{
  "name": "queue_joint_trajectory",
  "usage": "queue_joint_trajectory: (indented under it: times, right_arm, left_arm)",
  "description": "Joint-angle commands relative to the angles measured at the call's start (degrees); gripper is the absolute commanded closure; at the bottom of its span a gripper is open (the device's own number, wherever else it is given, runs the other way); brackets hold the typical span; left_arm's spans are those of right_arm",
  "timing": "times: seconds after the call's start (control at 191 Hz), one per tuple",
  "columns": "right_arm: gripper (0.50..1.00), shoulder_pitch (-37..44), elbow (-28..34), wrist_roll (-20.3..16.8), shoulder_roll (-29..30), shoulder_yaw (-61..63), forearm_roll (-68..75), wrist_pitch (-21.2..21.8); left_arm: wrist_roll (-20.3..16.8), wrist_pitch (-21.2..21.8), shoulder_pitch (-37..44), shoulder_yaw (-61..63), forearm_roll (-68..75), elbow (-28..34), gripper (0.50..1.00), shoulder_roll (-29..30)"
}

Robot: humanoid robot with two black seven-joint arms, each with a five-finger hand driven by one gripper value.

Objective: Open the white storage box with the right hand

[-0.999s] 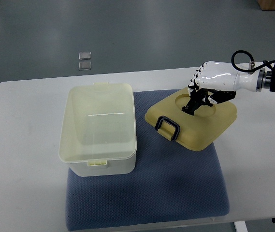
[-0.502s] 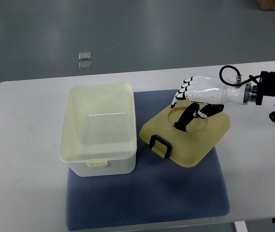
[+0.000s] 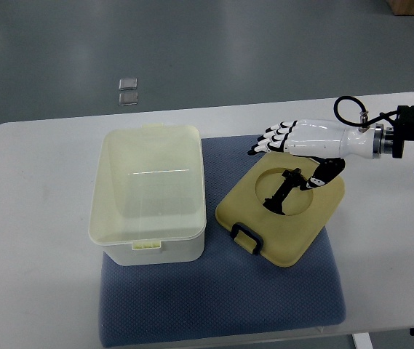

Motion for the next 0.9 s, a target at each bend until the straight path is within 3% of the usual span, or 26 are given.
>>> queue_joint_trajectory:
  times: [0.0, 0.146, 0.267, 0.528, 0.894]
  right_arm:
    - [0.572, 2.6, 3.6, 0.0, -2.6, 1.3, 5.2, 10.9]
    - [0.570, 6.2, 4.2, 0.0, -5.1, 4.3, 15.3, 23.6]
    - [0.570, 7.0, 3.1, 0.0, -6.8, 7.5, 24.7, 28.2]
    - [0.570, 2.2, -2.6, 0.0, -2.3, 9.1, 62.2, 26.2]
    - [0.568, -4.8, -13.5, -16.5, 8.2, 9.4, 109.6, 25.8]
  left_arm:
    - [0.0, 0.0, 0.0, 0.0, 0.0, 0.0, 0.500, 0.0]
    - [0.0, 0.0, 0.0, 0.0, 0.0, 0.0, 0.500, 0.0]
    - [0.0, 0.0, 0.0, 0.0, 0.0, 0.0, 0.500, 0.0]
    - [0.0, 0.0, 0.0, 0.0, 0.0, 0.0, 0.500, 0.0]
    - [0.0, -0.1, 0.0, 0.0, 0.0, 0.0, 0.500, 0.0]
